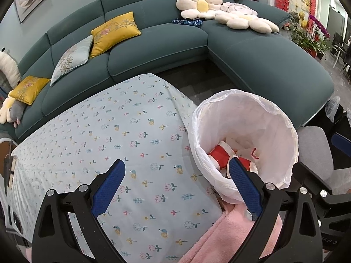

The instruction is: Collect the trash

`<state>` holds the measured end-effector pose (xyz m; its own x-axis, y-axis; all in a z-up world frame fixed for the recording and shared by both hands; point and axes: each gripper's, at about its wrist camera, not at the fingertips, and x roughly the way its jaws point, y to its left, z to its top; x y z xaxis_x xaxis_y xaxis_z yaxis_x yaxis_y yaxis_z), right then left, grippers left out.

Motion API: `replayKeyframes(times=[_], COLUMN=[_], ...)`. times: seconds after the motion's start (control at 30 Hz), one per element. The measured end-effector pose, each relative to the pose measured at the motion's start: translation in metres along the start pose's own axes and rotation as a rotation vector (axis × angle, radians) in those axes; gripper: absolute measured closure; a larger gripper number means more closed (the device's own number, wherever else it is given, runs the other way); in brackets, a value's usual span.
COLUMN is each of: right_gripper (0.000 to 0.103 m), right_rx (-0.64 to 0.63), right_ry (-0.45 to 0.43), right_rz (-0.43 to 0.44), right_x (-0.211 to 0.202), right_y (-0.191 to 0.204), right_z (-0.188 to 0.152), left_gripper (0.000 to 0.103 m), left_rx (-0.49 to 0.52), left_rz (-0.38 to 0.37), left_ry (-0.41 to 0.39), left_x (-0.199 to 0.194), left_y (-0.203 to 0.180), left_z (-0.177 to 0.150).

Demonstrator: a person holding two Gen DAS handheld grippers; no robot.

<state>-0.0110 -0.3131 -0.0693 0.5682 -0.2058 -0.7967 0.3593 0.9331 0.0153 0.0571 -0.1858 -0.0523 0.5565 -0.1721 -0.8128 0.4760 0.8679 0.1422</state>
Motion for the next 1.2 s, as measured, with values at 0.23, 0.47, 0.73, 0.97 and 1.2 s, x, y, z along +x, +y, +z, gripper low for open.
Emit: replayKeyframes(times=[0.23, 0.47, 0.73, 0.97, 1.2], right_gripper=[0.007, 0.007, 0.007, 0.007, 0.007], right_rx=[0.0, 0.002, 0.004, 0.004, 0.004], right_ry=[0.008, 0.009, 0.012, 0.013, 0.012], right_rz=[0.002, 0.003, 0.005, 0.005, 0.005], right_x=[0.0027, 0.0033, 0.0057, 0.0059, 0.0056], right_y=[-0.0006, -0.002, -0.0039, -0.0039, -0.0041], right_z=[-0.0012, -0.0018, -0.0027, -0.0028, -0.0025], left_gripper=[0.013, 0.013, 0.013, 0.013, 0.013], left_rx=[-0.002, 0.006, 0.018, 0.021, 0.012], left_rz=[0.005, 0.001, 0.004, 0.002, 0.008], left_ry=[0.008, 0.009, 0.005, 0.012, 0.029], left_x=[0.0027, 0.0036, 0.0027, 0.0039, 0.0088], left_y=[0.0019, 0.0012, -0.0017, -0.0025, -0.001], left_z=[-0.0009, -0.0027, -0.0037, -0.0039, -0.0057])
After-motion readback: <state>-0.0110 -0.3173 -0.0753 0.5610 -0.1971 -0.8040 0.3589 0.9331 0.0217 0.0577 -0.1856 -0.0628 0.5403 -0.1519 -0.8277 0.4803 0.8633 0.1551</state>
